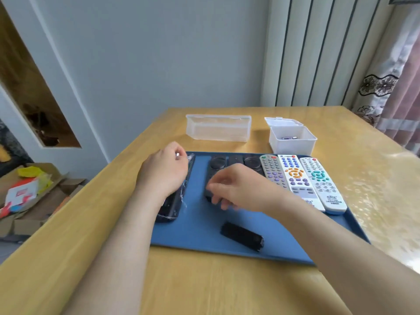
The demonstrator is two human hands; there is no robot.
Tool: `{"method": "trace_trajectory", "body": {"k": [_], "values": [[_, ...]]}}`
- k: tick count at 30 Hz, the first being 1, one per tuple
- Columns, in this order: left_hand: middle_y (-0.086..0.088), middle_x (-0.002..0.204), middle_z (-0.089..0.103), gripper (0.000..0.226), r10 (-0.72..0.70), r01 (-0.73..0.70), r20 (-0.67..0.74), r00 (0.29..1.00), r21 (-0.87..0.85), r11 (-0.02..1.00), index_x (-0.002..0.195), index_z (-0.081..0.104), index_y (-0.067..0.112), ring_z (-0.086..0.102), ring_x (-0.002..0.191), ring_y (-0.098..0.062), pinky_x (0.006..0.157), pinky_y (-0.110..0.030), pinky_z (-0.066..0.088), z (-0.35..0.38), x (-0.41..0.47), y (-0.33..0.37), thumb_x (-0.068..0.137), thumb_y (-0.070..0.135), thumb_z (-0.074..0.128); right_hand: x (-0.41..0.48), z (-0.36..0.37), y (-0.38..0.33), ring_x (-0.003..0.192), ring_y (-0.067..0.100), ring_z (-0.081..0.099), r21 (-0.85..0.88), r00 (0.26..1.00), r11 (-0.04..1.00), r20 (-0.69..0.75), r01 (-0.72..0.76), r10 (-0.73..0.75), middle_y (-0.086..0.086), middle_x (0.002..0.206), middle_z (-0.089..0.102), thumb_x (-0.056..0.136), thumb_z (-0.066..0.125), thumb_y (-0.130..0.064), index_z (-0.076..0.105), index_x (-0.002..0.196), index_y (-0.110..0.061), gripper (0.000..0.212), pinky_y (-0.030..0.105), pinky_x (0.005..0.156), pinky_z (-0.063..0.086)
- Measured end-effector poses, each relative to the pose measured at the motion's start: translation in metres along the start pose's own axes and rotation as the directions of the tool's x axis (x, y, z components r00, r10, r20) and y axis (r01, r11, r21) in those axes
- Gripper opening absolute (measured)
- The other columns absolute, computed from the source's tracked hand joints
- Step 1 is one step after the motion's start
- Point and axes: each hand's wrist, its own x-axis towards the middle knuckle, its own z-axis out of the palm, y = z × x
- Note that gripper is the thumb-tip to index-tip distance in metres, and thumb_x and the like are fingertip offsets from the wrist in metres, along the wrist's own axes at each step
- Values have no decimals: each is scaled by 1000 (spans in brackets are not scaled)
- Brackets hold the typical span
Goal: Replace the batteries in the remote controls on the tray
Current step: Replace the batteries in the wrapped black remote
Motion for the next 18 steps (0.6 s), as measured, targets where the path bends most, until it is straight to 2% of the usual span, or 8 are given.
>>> {"method": "trace_trajectory", "body": {"k": [2,4,5,7,8,11,14,18], "values": [[-2,96,65,25,-69,59,29,997,269,961,102,54,24,52,86,-29,67,-33,38,2,2,-17,91,16,32,14,5,-6,72,22,69,283,996,955,-4,-88,93,16,98,72,97,48,-9,62,114,1,25,27,70,60],[-6,102,65,25,-126,100,51,991,356,929,107,52,19,50,85,-30,66,-33,37,11,2,-25,93,16,31,25,16,-15,76,28,72,382,991,914,36,-134,130,23,100,70,96,46,-4,56,120,6,28,37,78,61],[-7,102,66,25,-137,113,42,990,359,927,108,51,17,49,84,-30,66,-33,37,15,3,-27,93,16,31,30,22,-20,76,30,72,411,991,901,57,-137,125,21,92,68,95,46,-3,56,116,6,25,38,78,61],[-8,102,66,25,-137,126,10,990,339,932,107,52,16,49,82,-31,65,-33,37,21,5,-28,93,16,31,38,27,-28,80,36,73,419,990,897,68,-142,125,11,71,57,92,48,-1,58,88,-6,12,38,76,57],[-9,102,66,26,-136,129,-1,991,325,937,106,54,16,49,83,-31,65,-32,37,21,7,-30,92,17,32,42,28,-30,81,38,73,410,990,901,55,-138,126,9,66,51,91,49,-1,50,76,-10,17,39,76,55],[-7,96,64,25,-155,151,1,988,223,963,97,59,16,52,86,-31,67,-32,37,14,9,-39,91,18,35,52,28,-29,63,28,69,445,986,881,32,-162,165,13,71,50,91,57,-3,45,79,-8,18,37,73,56],[-4,67,53,23,-193,192,17,981,59,980,65,49,18,46,70,-30,57,-33,34,8,10,-39,85,14,39,53,27,-24,51,18,60,495,982,851,36,-178,184,11,70,52,92,62,-5,49,91,-4,14,24,52,52],[-1,57,37,32,-179,178,37,983,23,984,57,35,17,34,58,-25,48,-31,23,12,8,-35,89,15,39,59,36,-26,52,20,58,332,988,931,26,-154,154,1,49,50,85,71,-13,48,68,-11,29,24,51,50]]}}
